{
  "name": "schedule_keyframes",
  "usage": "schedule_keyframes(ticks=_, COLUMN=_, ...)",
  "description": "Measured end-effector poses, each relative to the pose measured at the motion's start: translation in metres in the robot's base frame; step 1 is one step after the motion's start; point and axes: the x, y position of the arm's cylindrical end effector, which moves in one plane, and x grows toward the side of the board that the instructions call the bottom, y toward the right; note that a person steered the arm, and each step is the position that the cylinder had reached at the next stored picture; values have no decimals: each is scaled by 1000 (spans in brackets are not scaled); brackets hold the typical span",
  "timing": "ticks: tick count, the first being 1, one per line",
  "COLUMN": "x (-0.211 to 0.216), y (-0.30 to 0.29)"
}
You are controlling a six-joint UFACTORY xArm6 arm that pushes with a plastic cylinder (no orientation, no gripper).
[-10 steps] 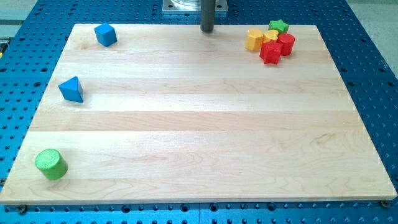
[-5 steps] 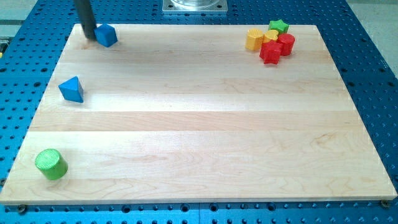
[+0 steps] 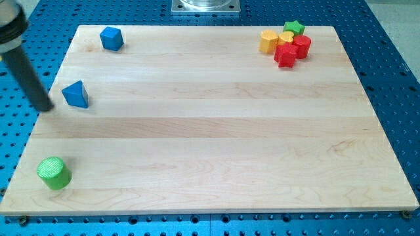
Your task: Place the green circle at the bottom right corner of the board
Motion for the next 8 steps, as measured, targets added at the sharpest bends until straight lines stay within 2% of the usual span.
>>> schedule_keyframes(ticks=1, x=59, y=-1)
schedule_keyframes(ticks=2, x=98, y=14)
schedule_keyframes(ticks=3, x=111, y=52)
schedule_keyframes(ticks=4, x=110, y=122)
schedule_keyframes(ticks=5, x=101, y=91)
schedule_keyframes(ticks=6, x=129, y=61)
schedule_keyframes(ticks=8, x=142, y=174)
